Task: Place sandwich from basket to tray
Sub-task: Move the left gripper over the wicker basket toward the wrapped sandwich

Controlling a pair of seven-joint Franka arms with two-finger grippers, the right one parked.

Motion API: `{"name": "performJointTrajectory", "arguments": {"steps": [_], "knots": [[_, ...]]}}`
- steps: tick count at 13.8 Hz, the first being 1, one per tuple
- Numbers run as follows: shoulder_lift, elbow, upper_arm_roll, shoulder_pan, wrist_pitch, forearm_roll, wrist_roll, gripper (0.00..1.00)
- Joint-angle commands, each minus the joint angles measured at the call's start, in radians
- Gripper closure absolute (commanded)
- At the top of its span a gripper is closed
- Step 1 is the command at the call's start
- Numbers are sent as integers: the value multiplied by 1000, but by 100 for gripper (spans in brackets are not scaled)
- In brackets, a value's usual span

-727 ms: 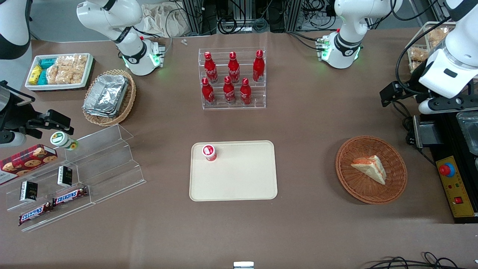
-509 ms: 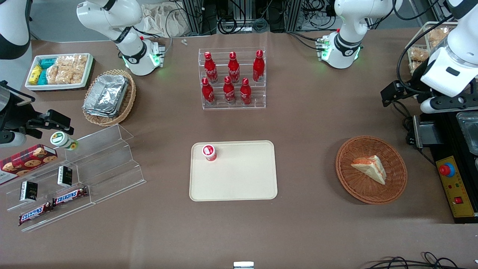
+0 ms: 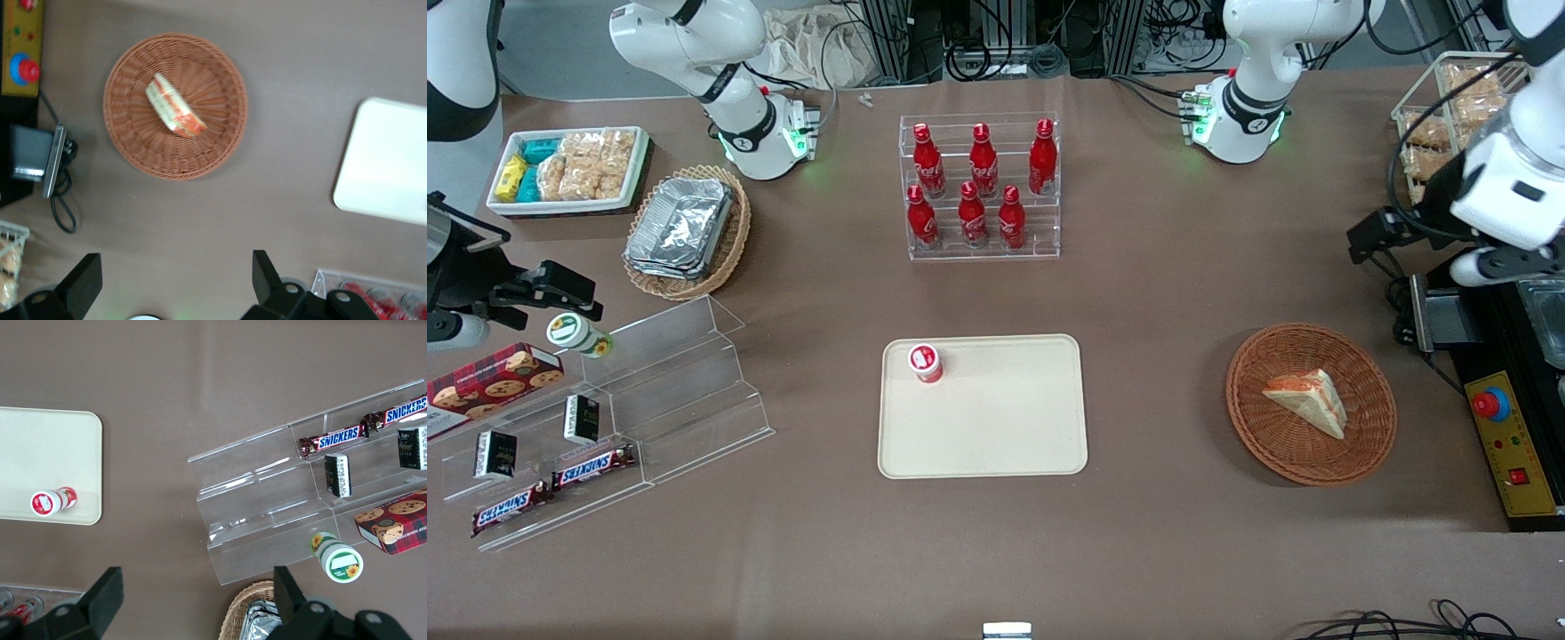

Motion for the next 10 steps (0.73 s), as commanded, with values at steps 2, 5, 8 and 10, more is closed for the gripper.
{"name": "performJointTrajectory", "arguments": {"steps": [2, 5, 8, 10], "knots": [[94, 22, -3, 16, 33, -9, -270, 0], [189, 20, -3, 59, 129, -20, -422, 0], [316, -1, -1, 65, 224, 2, -595, 0], [394, -33, 6, 65, 303, 2, -615, 0]]}}
